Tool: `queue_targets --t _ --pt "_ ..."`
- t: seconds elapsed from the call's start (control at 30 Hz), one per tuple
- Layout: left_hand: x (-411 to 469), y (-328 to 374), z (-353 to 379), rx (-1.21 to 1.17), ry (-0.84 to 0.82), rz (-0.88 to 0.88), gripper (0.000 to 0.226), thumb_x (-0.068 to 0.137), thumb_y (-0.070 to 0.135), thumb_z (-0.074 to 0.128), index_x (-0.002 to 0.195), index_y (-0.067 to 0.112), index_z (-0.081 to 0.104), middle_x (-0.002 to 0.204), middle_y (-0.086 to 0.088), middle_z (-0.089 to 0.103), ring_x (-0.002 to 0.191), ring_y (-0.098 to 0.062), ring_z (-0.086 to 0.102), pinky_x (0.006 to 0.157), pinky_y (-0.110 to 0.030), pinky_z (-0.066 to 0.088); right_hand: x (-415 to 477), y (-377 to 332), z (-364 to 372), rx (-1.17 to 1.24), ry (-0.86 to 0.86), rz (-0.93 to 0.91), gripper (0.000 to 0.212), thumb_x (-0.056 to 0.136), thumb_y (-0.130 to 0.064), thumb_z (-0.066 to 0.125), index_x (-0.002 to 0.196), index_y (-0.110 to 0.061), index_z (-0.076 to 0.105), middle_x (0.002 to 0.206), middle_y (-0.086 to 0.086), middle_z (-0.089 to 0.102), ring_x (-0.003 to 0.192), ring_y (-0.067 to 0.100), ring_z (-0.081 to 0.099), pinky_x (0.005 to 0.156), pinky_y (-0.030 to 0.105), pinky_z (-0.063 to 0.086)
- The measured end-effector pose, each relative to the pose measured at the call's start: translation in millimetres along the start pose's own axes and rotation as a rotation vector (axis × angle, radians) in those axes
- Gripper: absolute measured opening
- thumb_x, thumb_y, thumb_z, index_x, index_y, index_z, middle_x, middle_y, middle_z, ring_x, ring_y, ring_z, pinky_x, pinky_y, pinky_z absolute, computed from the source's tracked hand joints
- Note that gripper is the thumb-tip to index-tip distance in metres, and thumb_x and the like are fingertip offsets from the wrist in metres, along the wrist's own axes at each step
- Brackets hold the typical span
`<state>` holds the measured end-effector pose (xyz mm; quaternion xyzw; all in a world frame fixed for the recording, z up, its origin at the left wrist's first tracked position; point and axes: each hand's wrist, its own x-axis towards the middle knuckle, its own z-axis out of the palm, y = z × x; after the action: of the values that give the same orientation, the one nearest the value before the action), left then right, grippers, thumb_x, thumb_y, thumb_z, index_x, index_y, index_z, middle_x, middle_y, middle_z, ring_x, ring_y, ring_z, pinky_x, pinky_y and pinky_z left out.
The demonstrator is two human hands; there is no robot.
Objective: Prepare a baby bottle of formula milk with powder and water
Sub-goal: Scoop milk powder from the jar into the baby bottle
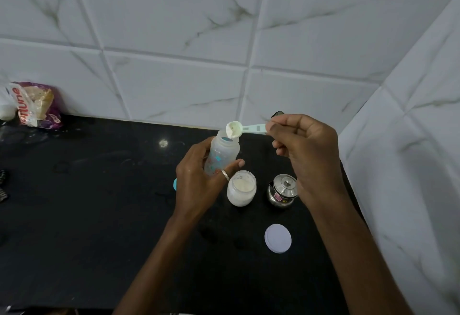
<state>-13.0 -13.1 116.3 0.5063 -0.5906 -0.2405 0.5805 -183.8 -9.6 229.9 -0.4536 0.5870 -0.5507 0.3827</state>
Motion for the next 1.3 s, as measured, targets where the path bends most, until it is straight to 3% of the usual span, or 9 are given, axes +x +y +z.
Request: queue_targets --t 0.17,0.33,0.47,0.6,0.73,0.83,1.03,1.17,1.3 --pt "1.4 -1.6 1.0 0.014 -0.001 -0.010 0.061 0.075 0.038 0.090 0.129 0.022 0.066 0.118 0.006 0.070 0.109 -0.005 0.066 0.087 -0.018 0.055 -4.3 4.2 4.0 -0.193 0.022 -0.215 0.004 0.088 -0.018 0.079 0.092 -0.019 0.077 0.074 -0.007 0.075 0.065 0.004 0.069 0.069 0.025 0.058" --pt "3.5 -0.1 0.7 0.018 -0.005 0.002 0.061 0.075 0.046 0.087 0.128 0.031 0.060 0.119 0.011 0.067 0.109 0.001 0.064 0.087 -0.014 0.053 -9.5 6.6 8.2 -0.305 0.035 -0.424 0.005 0.090 -0.015 0.077 0.094 -0.017 0.077 0.076 -0.015 0.072 0.072 0.001 0.069 0.070 0.009 0.050" --pt "4.8 -1.0 0.7 0.033 -0.009 0.014 0.061 0.075 0.045 0.087 0.128 0.029 0.060 0.119 0.013 0.065 0.108 0.005 0.062 0.087 -0.010 0.051 -11.3 9.8 10.2 -0.380 0.045 -0.585 0.006 0.092 -0.012 0.075 0.097 -0.011 0.077 0.080 -0.012 0.072 0.077 0.001 0.070 0.072 0.007 0.049" --pt "5.9 -2.7 1.4 0.039 -0.009 0.009 0.065 0.075 0.042 0.088 0.131 0.019 0.064 0.121 0.007 0.068 0.108 -0.003 0.065 0.087 -0.012 0.053 -11.1 12.4 9.9 -0.449 0.043 -0.745 0.005 0.093 -0.008 0.074 0.097 -0.008 0.077 0.086 -0.004 0.076 0.077 0.006 0.069 0.071 0.016 0.054" --pt "6.4 -1.6 0.9 0.034 -0.008 0.006 0.064 0.075 0.045 0.086 0.130 0.021 0.063 0.119 0.013 0.065 0.108 0.003 0.063 0.085 -0.008 0.050 -11.3 19.1 9.2 -0.549 0.012 -0.898 0.005 0.093 -0.003 0.073 0.098 -0.003 0.076 0.090 0.003 0.076 0.079 0.014 0.069 0.070 0.028 0.056" --pt "7.3 -1.3 0.4 0.020 0.002 -0.009 0.064 0.074 0.044 0.087 0.129 0.020 0.064 0.116 0.014 0.066 0.107 0.003 0.063 0.085 -0.009 0.050 -10.2 25.0 7.6 -0.641 -0.003 -0.985 0.007 0.093 -0.001 0.072 0.098 -0.001 0.076 0.089 0.006 0.076 0.080 0.019 0.068 0.074 0.024 0.053" --pt "7.7 -4.1 -0.4 0.018 0.002 -0.011 0.065 0.074 0.048 0.086 0.128 0.019 0.065 0.117 0.006 0.070 0.108 -0.009 0.068 0.087 -0.020 0.056 -10.2 33.6 3.1 -0.831 -0.050 -1.164 0.025 0.086 0.012 0.064 0.102 -0.002 0.076 0.091 0.009 0.075 0.080 0.025 0.067 0.068 0.037 0.056" --pt "7.4 -3.3 -1.3 -0.005 -0.001 -0.033 0.075 0.073 0.068 0.076 0.129 0.019 0.065 0.116 0.004 0.072 0.106 -0.011 0.069 0.085 -0.023 0.057 -13.2 29.0 -0.2 -0.863 -0.112 -1.295 0.043 0.108 -0.006 0.035 0.100 0.001 0.077 0.095 0.013 0.076 0.085 0.026 0.070 0.073 0.034 0.059" --pt "7.7 -2.7 -1.8 -0.004 -0.007 -0.028 0.080 0.073 0.073 0.072 0.130 0.016 0.065 0.117 0.003 0.072 0.107 -0.010 0.069 0.085 -0.018 0.055 -12.7 28.4 -1.6 -0.923 -0.123 -1.352 0.034 0.106 -0.003 0.046 0.094 0.000 0.077 0.096 0.012 0.077 0.082 0.027 0.071 0.069 0.037 0.060"
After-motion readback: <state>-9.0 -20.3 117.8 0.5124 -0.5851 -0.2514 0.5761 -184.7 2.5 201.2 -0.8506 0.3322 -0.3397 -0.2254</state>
